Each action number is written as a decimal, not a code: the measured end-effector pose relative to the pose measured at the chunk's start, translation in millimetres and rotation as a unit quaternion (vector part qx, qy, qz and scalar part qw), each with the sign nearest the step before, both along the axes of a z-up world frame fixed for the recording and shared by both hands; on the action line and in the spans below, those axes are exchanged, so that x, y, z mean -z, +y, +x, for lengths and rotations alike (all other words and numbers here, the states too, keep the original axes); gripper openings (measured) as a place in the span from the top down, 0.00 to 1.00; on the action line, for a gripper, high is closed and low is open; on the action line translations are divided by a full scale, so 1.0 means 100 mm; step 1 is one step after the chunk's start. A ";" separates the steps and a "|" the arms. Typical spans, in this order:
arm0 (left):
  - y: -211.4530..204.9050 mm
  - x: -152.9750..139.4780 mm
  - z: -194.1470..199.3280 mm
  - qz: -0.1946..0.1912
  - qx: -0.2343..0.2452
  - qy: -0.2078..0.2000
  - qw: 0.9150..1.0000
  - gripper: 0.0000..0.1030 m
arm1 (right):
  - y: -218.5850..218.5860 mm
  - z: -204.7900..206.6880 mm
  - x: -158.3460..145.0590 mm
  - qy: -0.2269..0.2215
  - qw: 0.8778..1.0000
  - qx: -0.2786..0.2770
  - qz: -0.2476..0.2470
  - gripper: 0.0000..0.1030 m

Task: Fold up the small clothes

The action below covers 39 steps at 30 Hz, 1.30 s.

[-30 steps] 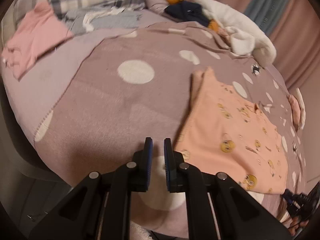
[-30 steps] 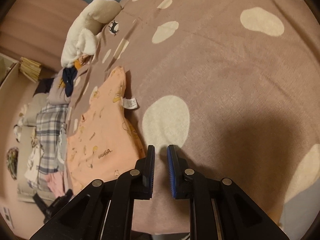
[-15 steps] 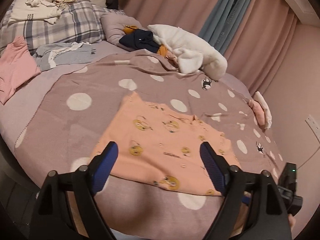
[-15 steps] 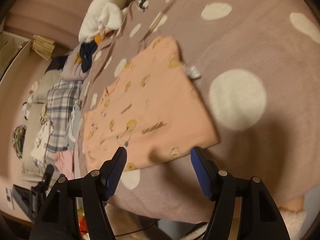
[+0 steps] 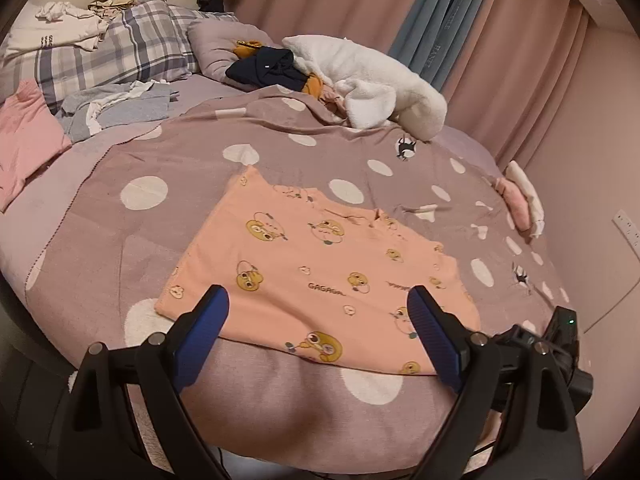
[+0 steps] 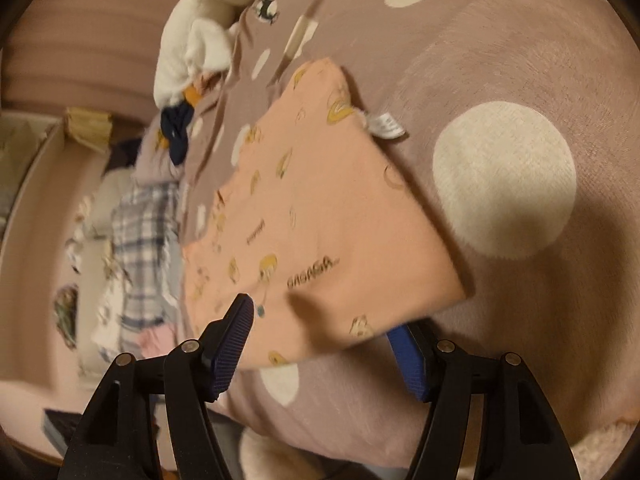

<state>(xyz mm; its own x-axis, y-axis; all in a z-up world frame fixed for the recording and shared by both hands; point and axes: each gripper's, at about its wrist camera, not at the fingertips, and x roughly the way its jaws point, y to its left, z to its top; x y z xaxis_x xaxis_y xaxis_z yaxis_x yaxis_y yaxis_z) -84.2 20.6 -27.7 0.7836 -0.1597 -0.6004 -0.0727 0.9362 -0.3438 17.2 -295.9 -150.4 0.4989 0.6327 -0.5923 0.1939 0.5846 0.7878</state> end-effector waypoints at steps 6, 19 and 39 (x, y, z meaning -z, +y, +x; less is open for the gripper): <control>0.01 0.05 0.04 0.004 0.005 0.011 1.000 0.11 | -0.10 0.01 0.03 -0.013 0.999 0.035 0.030 0.35; 0.13 0.08 0.05 0.004 -0.017 0.027 0.999 0.10 | -0.13 0.00 0.13 -0.002 0.998 0.044 -0.047 0.83; -0.02 0.02 0.02 0.036 0.008 0.012 0.999 0.09 | 0.03 0.07 0.07 -0.014 0.994 0.034 -0.101 0.90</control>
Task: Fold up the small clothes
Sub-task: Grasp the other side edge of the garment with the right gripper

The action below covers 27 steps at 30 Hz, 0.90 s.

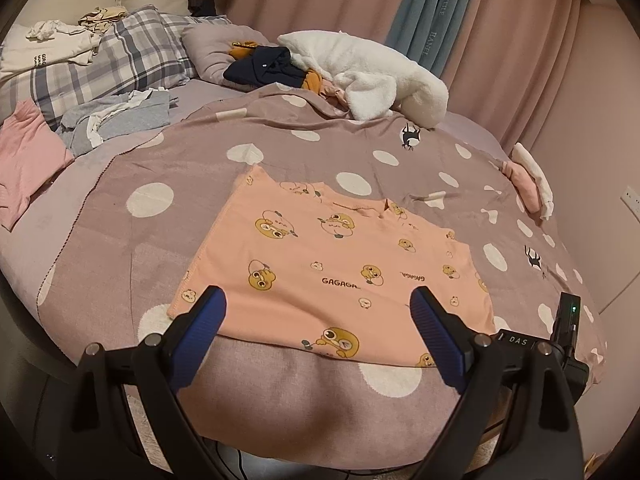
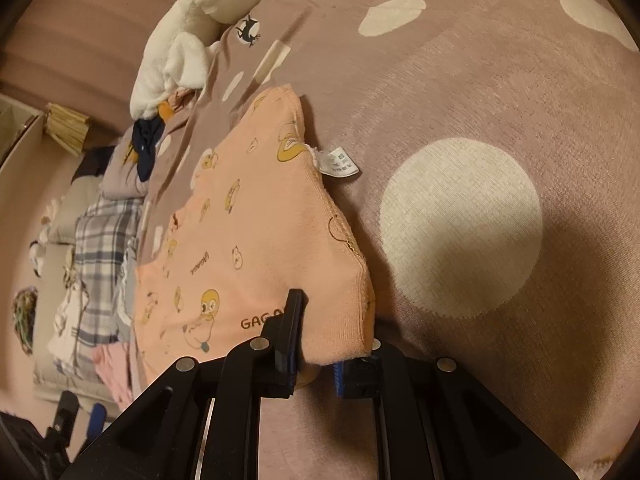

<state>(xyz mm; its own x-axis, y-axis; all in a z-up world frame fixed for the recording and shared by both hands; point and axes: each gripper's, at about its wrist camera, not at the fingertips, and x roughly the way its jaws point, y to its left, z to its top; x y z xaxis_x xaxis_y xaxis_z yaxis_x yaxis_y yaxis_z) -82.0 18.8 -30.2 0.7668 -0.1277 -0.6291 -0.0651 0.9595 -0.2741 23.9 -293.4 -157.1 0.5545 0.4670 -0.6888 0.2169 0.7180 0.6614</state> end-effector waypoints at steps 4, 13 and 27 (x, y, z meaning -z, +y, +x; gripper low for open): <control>0.01 0.02 0.00 -0.001 -0.003 0.006 1.000 0.09 | 0.00 -0.01 -0.01 -0.002 1.000 -0.002 -0.002 0.90; 0.01 0.06 0.00 0.001 -0.002 0.014 1.000 0.09 | 0.05 -0.01 -0.02 -0.008 1.000 -0.007 -0.021 0.91; -0.02 0.09 -0.01 0.015 0.005 0.018 1.000 0.09 | 0.15 -0.02 -0.09 -0.021 0.996 -0.015 -0.082 0.91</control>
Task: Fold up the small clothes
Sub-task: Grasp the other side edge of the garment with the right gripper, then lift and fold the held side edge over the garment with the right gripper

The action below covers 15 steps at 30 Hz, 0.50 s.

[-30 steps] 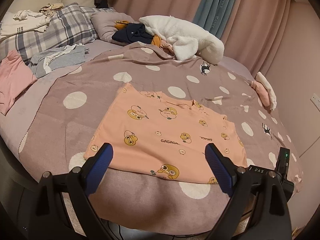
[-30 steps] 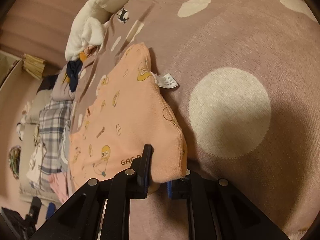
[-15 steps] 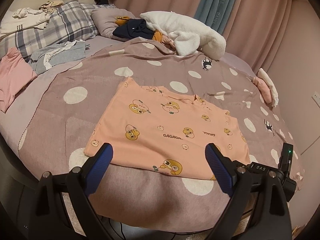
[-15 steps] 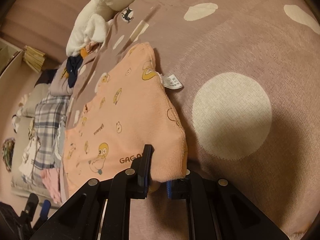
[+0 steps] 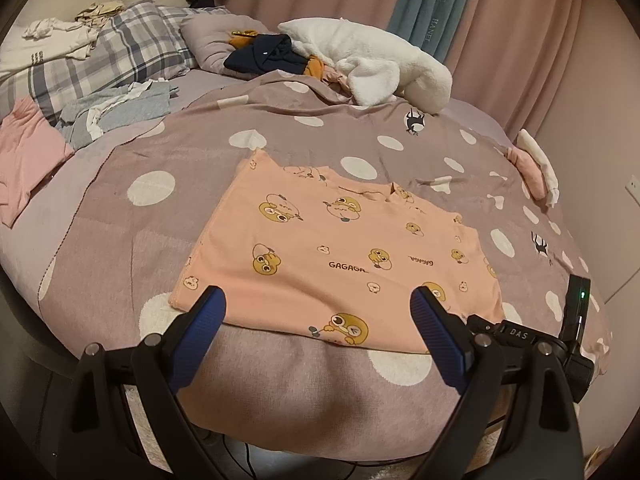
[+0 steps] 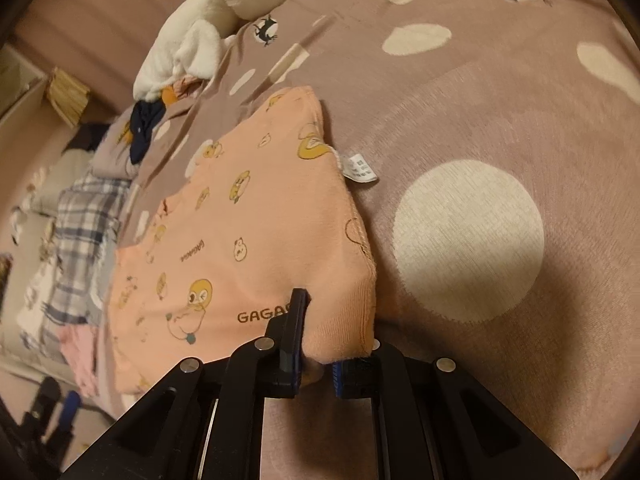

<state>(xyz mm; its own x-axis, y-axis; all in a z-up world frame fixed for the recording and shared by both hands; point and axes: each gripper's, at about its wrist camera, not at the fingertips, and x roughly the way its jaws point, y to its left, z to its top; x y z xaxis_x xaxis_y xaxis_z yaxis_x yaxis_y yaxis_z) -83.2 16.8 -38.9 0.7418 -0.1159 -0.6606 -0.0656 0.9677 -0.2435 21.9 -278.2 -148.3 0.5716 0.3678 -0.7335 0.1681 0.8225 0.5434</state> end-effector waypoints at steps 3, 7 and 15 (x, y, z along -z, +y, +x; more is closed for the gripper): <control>-0.01 0.00 0.00 0.002 0.003 -0.001 1.000 0.09 | 0.02 0.01 -0.02 -0.003 1.000 -0.003 -0.018 0.91; 0.00 0.02 0.01 -0.004 0.003 0.005 1.000 0.09 | -0.01 0.00 0.00 -0.008 1.000 0.003 -0.010 0.91; 0.13 0.08 0.01 -0.002 -0.012 0.011 1.000 0.09 | 0.02 -0.01 -0.13 -0.019 0.999 0.025 0.026 0.91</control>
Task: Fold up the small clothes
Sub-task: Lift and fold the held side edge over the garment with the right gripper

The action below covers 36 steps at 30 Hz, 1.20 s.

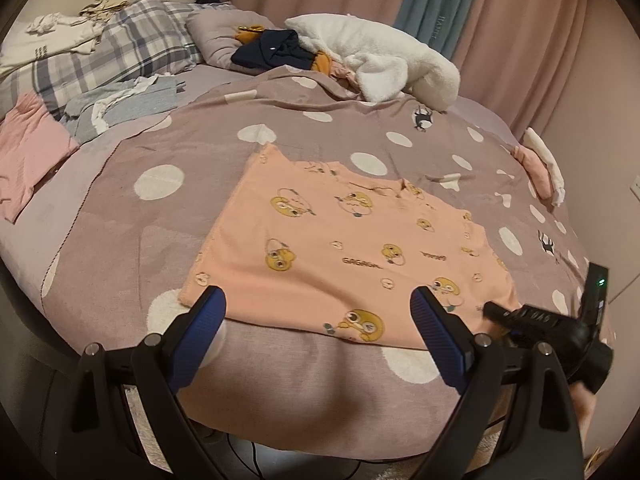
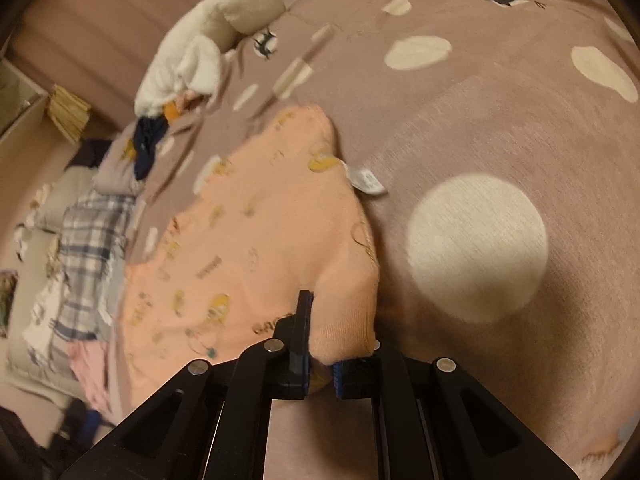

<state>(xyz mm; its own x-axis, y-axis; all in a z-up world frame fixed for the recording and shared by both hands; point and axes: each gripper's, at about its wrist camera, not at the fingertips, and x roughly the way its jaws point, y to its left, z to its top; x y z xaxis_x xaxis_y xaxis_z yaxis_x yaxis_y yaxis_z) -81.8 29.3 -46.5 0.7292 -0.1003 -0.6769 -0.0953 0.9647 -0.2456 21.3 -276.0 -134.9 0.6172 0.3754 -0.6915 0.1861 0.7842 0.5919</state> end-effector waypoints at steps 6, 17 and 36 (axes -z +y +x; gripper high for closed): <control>0.23 0.06 0.01 -0.017 -0.029 0.010 0.999 0.09 | 0.22 0.09 -0.28 -0.048 0.998 -0.024 0.033 0.91; 0.67 0.07 -0.04 -0.034 -0.072 0.004 0.997 0.09 | 1.13 0.56 -0.54 -0.082 0.984 -0.115 0.106 0.91; 1.19 0.00 -0.23 -0.072 -0.129 -0.009 0.989 0.09 | 2.13 0.46 -0.27 -0.056 0.945 -0.280 0.160 0.90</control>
